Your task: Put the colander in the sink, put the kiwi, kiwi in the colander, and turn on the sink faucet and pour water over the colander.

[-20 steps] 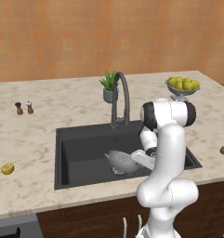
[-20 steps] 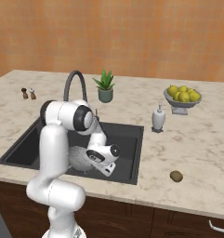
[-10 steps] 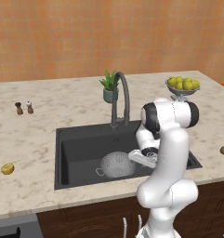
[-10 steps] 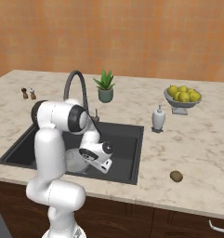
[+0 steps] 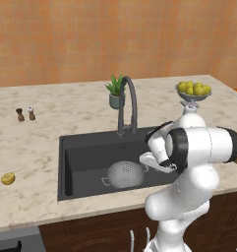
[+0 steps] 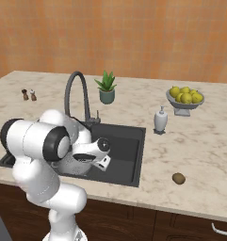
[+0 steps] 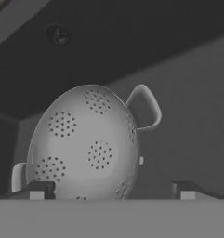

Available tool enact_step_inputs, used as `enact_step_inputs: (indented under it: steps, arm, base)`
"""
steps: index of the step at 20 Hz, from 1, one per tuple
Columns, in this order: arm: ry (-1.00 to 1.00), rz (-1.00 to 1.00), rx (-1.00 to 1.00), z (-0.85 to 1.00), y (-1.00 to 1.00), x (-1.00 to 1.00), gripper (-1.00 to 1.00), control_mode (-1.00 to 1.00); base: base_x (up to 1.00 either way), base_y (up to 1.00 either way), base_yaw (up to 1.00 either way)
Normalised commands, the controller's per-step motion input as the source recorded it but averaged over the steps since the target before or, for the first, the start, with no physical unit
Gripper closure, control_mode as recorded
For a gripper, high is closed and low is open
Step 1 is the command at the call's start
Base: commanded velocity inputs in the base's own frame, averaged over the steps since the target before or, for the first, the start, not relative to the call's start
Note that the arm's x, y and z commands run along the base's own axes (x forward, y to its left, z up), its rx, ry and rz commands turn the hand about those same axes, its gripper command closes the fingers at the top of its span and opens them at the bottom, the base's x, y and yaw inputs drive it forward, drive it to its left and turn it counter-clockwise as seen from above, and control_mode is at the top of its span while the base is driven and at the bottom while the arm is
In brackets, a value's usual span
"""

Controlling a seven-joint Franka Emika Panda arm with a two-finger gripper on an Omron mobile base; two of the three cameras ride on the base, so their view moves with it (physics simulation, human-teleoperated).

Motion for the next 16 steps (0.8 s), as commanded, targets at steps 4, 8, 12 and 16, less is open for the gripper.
enact_step_inputs:
  steps: [4,8,12,16]
  arm:
    - [0.00,0.00,0.00,1.00,-0.28,-0.21,-1.00,-1.00]
    - [0.00,0.00,-0.01,1.00,-0.02,-0.59,-1.00,-1.00]
    - [0.01,0.04,-0.09,1.00,0.38,-0.57,-1.00,-1.00]
    - [0.09,0.11,-0.17,0.69,0.79,-0.58,-1.00,-1.00]
  base:
    - [0.00,0.00,0.00]
    - [0.00,0.00,0.00]
    - [0.00,0.00,0.00]
    - [0.00,0.00,0.00]
